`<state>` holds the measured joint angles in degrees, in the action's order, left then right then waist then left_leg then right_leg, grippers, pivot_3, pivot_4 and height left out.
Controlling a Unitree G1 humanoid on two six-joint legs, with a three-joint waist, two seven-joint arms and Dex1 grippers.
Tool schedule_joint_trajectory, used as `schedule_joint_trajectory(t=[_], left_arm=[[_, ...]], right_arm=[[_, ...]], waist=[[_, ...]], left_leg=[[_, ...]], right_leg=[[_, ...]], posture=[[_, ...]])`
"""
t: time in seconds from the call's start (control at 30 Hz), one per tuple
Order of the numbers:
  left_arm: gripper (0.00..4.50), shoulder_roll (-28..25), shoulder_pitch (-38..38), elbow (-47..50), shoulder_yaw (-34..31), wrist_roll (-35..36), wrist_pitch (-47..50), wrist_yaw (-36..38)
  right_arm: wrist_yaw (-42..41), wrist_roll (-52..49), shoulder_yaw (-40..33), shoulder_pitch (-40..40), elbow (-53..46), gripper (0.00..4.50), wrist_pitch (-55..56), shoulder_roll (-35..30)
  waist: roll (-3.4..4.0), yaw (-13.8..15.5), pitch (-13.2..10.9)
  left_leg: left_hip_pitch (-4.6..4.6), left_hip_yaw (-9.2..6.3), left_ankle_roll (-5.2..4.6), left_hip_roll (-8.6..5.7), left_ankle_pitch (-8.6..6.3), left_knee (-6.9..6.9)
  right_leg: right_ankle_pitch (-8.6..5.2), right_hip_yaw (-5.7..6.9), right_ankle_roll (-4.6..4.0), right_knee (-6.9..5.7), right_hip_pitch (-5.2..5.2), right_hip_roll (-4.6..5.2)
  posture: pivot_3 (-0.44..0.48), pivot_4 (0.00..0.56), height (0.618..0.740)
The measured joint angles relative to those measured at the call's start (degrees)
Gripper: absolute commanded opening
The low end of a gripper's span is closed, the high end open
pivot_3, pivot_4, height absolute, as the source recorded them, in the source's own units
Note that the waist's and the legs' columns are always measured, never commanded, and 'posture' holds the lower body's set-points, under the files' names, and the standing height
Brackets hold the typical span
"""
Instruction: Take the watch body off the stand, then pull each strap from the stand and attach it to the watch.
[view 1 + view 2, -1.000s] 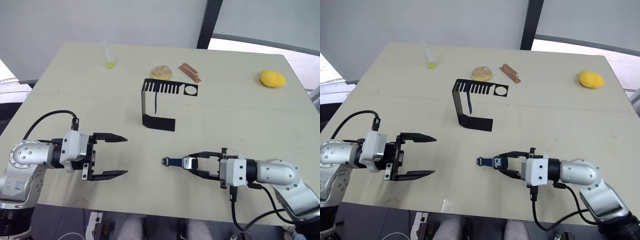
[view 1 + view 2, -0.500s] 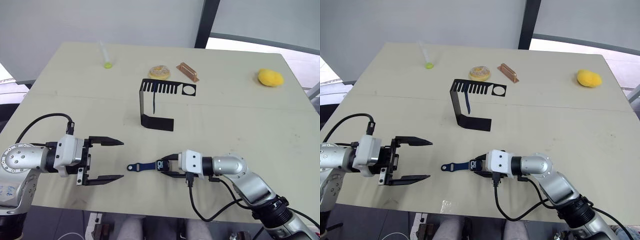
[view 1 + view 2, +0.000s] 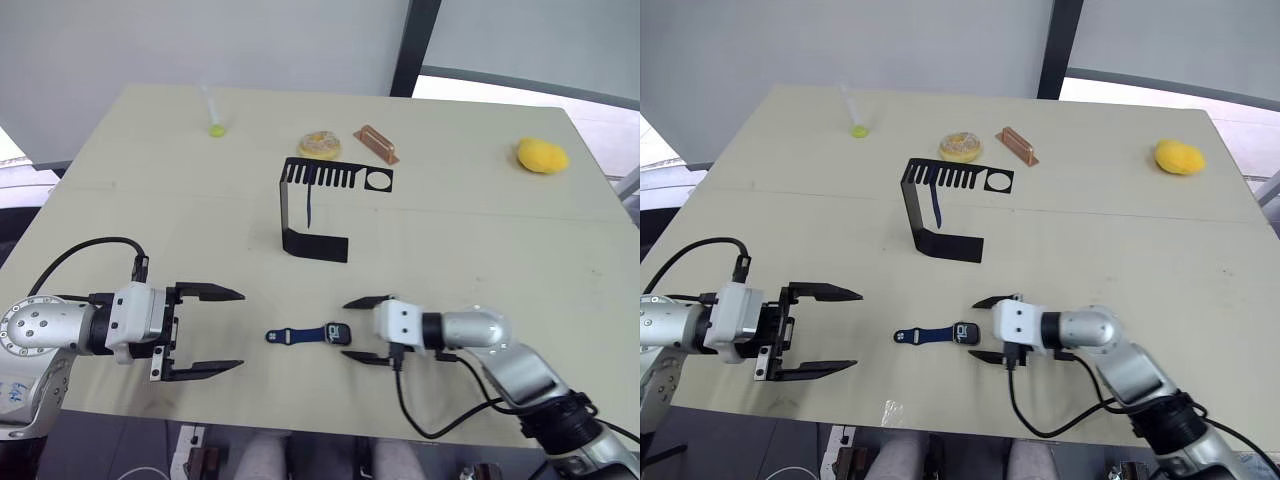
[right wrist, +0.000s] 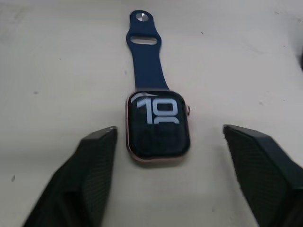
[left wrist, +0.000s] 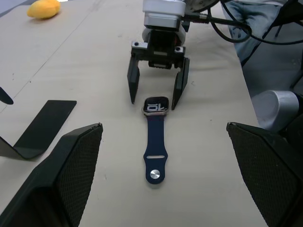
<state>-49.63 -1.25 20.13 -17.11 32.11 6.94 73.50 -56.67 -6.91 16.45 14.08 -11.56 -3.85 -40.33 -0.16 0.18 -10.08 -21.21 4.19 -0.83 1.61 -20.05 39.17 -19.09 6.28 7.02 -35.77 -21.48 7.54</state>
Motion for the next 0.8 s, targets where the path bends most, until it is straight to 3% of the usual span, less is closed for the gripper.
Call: schedule_joint_trajectory(t=[0.17, 0.3, 0.43, 0.63, 0.8], left_arm=[[4.5, 0.17, -4.61, -1.64, -5.64, -0.98, -0.82, -1.98], [4.5, 2.87, -9.64, -7.22, -11.53, -3.13, -3.21, -5.68], [4.5, 6.27, -13.04, -14.13, -16.78, -4.46, -6.5, -9.15], [4.5, 7.02, -15.14, -16.35, -18.26, -4.67, -7.0, -11.38], [4.5, 7.15, -14.2, -15.6, -18.03, -4.29, -6.62, -12.79]], right_arm=[[-7.91, -11.75, -16.0, -7.72, 2.52, 4.43, 2.07, -7.38], [-9.4, -14.55, -28.38, -13.33, 13.96, 4.43, 8.43, -8.89], [-8.47, -14.23, -36.24, -16.18, 25.49, 4.43, 15.31, -8.98], [-6.3, -12.5, -40.21, -16.47, 35.54, 4.43, 21.95, -8.99], [-6.3, -13.39, -37.47, -11.87, 33.63, 4.43, 18.19, -7.79]], waist=[[0.0, -0.1, 0.0], [0.0, -0.31, 0.0], [0.0, -0.29, 0.0], [0.01, -0.38, 0.0], [0.02, -0.84, 0.01]], left_leg=[[0.06, 0.03, -0.02, 0.07, -0.01, -0.02], [0.15, 0.2, -0.03, 0.1, -0.01, -0.09], [0.18, 0.27, -0.03, 0.1, -0.02, -0.09], [0.21, 0.31, -0.02, 0.11, -0.02, -0.08], [0.26, 0.33, 0.03, 0.21, -0.03, -0.08]], right_leg=[[0.0, 0.03, 0.0, 0.12, 0.08, -0.05], [0.0, 0.0, 0.0, 0.13, 0.08, -0.04], [0.0, -0.02, 0.0, 0.13, 0.07, -0.01], [0.0, -0.12, 0.0, 0.12, 0.05, 0.04], [0.0, -0.13, 0.0, 0.07, 0.05, 0.02]], posture=[[0.0, 0.15, 0.74], [0.0, 0.15, 0.74], [0.0, 0.15, 0.74], [0.0, 0.15, 0.74], [0.0, 0.15, 0.74]])
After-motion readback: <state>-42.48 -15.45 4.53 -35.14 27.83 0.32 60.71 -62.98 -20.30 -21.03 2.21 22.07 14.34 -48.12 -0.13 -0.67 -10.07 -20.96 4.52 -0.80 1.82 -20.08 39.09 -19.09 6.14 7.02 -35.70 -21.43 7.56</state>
